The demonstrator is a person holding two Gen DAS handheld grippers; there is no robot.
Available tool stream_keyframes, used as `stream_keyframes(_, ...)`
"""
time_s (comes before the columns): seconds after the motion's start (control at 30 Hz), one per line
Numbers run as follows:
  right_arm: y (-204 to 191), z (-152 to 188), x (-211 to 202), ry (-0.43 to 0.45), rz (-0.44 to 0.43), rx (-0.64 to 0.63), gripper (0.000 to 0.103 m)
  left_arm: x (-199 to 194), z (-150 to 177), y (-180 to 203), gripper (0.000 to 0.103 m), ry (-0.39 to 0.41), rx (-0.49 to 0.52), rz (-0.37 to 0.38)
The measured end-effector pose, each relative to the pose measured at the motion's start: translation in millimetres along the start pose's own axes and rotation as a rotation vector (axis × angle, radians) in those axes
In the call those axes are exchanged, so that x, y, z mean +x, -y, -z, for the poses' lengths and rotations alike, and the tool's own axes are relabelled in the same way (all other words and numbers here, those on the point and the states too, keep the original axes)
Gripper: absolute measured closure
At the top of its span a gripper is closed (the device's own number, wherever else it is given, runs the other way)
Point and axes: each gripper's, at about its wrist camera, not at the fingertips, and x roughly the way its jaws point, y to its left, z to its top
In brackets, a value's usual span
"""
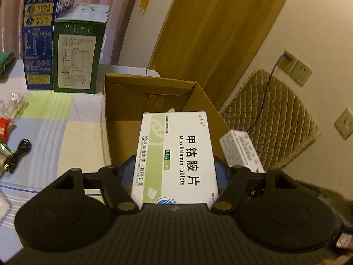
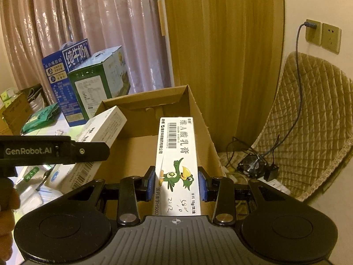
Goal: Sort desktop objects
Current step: 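Open the left gripper over the box while the right gripper releases the ointment box inside, then move both open grippers back from the cardboard box toward the table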
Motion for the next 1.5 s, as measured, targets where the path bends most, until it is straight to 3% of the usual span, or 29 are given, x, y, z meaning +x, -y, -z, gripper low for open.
stream_keyframes(0.7, -12.3, 0.0, 6.5, 0.012, -0.005, -0.004, 0.067, -30.2, 4.5, -24.8, 0.034, 0.045, -0.002, -0.049)
stream_keyframes(0.83, -9.9, -4.8, 1.5, 0.065, -0.006, 0.026, 0.052, -40.2, 7.4, -28.4, 0.034, 0.053, 0.013, -0.053)
stream_keyframes(1.2, -14.4, 18.4, -29.1, 0.042, -0.031, 0.059, 0.047, -83.1, 30.3, -49.4, 0.031, 0.056, 0.016, -0.079)
stream_keyframes(1.5, -56.5, 38.7, -70.6, 0.013, -0.072, 0.051, 0.028, -139.7, 53.8, -62.1, 0.023, 0.070, 0.053, -0.107)
